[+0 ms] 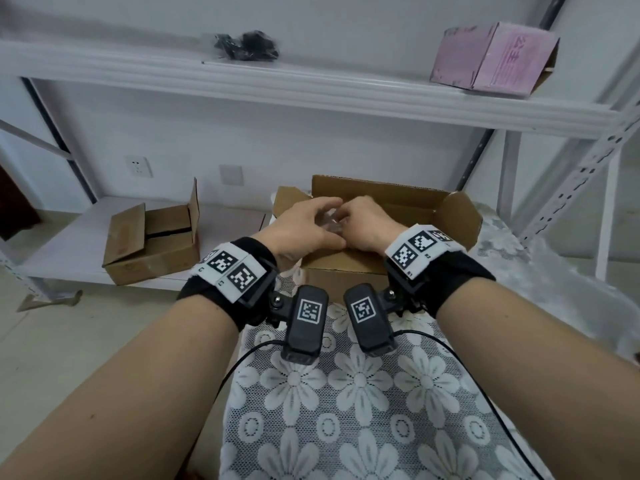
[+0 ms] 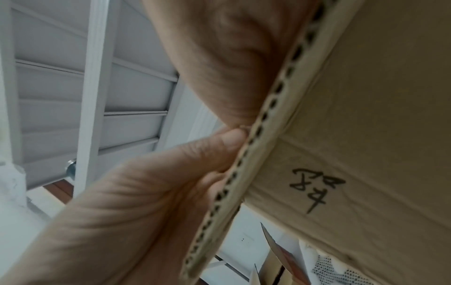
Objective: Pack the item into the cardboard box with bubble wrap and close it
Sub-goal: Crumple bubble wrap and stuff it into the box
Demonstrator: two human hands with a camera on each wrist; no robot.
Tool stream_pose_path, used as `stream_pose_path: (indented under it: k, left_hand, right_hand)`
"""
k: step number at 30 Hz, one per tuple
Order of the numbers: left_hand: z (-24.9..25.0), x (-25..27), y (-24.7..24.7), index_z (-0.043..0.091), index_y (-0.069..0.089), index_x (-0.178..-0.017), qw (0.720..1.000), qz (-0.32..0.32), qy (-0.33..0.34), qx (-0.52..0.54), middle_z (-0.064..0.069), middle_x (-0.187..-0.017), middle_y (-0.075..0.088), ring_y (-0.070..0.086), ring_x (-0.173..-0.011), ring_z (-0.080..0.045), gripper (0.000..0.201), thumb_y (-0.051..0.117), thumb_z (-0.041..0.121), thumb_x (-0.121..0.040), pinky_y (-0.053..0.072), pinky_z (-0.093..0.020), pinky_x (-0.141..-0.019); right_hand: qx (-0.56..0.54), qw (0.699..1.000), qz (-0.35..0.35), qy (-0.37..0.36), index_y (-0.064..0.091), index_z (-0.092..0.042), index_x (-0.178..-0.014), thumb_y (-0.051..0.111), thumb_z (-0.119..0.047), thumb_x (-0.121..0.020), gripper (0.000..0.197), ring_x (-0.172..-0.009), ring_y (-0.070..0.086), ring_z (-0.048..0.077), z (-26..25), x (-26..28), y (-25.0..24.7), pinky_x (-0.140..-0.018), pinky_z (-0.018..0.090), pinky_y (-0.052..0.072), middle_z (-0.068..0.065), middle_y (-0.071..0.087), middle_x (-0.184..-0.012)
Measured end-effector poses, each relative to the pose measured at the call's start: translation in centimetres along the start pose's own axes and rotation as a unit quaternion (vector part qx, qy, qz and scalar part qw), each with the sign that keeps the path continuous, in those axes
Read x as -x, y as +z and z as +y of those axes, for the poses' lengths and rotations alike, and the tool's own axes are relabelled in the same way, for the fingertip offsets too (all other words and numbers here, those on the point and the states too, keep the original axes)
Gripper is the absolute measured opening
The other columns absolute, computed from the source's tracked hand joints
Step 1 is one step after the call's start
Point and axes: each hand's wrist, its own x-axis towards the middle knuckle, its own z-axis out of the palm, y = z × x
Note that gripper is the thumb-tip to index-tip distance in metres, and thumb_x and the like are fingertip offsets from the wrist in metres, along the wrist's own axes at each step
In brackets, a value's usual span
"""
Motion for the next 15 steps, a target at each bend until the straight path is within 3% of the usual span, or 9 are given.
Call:
stream_pose_path:
  k: [1, 3, 5, 7, 9, 12, 15]
  left_hand:
    - [0.1, 0.1, 0.1, 0.01, 0.041, -0.142, 1.0, 0.004, -0.003, 0.019, -0.007, -0.141, 0.048, 0.048, -0.126, -0.015, 0.081, 0.075, -0.006, -0.071, 0.04, -0.027, -0.106]
    - [0.2, 0.1, 0.4, 0.01, 0.039, -0.143, 1.0, 0.014, -0.009, 0.016, -0.007, -0.142, 0.048, 0.049, -0.127, -0.017, 0.09, 0.081, 0.003, -0.063, 0.039, -0.036, -0.11]
    - [0.2, -0.2, 0.7, 0.011, 0.042, -0.141, 0.999, 0.027, -0.004, -0.025, -0.006, -0.139, 0.052, 0.051, -0.125, -0.018, 0.092, 0.081, 0.015, -0.057, 0.04, -0.039, -0.108]
    - [0.1, -0.4, 0.9, 0.011, 0.045, -0.139, 0.998, 0.045, 0.002, -0.052, -0.006, -0.134, 0.055, 0.053, -0.122, -0.019, 0.081, 0.08, 0.012, -0.066, 0.041, -0.039, -0.107]
    - [0.0, -0.6, 1.0, 0.012, 0.044, -0.139, 0.997, 0.056, -0.001, -0.052, -0.005, -0.135, 0.054, 0.052, -0.122, -0.018, 0.074, 0.077, 0.006, -0.073, 0.041, -0.038, -0.107]
    - [-0.1, -0.7, 1.0, 0.013, 0.043, -0.14, 0.997, 0.076, -0.01, -0.02, -0.005, -0.142, 0.049, 0.048, -0.128, -0.018, 0.065, 0.066, -0.003, -0.082, 0.039, -0.038, -0.109]
    - [-0.3, -0.5, 1.0, 0.007, 0.044, -0.138, 0.995, 0.096, -0.004, 0.025, -0.011, -0.139, 0.05, 0.05, -0.127, -0.019, 0.055, 0.045, -0.015, -0.088, 0.04, -0.033, -0.108]
  right_hand:
    - [0.003, 0.999, 0.035, -0.003, 0.065, -0.02, -0.118, 0.068, -0.015, -0.081, 0.037, -0.117, 0.051, 0.028, 0.2, 0.0, -0.3, -0.099, 0.04, 0.044, 0.012, 0.052, -0.129]
    - [-0.04, 0.996, 0.075, -0.013, 0.068, -0.02, -0.111, 0.073, -0.013, -0.078, 0.035, -0.107, 0.057, 0.023, 0.3, 0.3, -0.7, -0.084, 0.032, 0.05, 0.007, 0.059, -0.119]
    - [-0.093, 0.994, 0.053, -0.025, 0.067, -0.016, -0.106, 0.069, -0.01, -0.082, 0.025, -0.086, 0.061, 0.017, 0.3, 0.5, -0.9, -0.06, 0.02, 0.048, 0.005, 0.063, -0.103]
    - [-0.149, 0.988, 0.015, -0.032, 0.065, -0.011, -0.103, 0.064, -0.009, -0.087, 0.016, -0.061, 0.06, 0.014, 0.3, 0.9, -1.4, -0.046, 0.019, 0.045, 0.006, 0.065, -0.08]
    - [-0.166, 0.985, -0.026, -0.043, 0.067, -0.009, -0.105, 0.061, -0.007, -0.089, 0.017, -0.058, 0.06, 0.014, 0.3, 1.2, -1.9, -0.05, 0.02, 0.049, 0.007, 0.065, -0.075]
    - [-0.056, 0.994, -0.078, -0.061, 0.071, -0.018, -0.111, 0.058, -0.008, -0.09, 0.027, -0.087, 0.06, 0.015, 0.4, 0.9, -1.9, -0.072, 0.024, 0.045, 0.002, 0.067, -0.101]
    - [0.001, 0.991, -0.12, -0.059, 0.071, -0.018, -0.112, 0.046, -0.005, -0.093, 0.034, -0.094, 0.058, 0.019, -0.2, 0.9, -1.3, -0.076, 0.026, 0.042, 0.002, 0.066, -0.112]
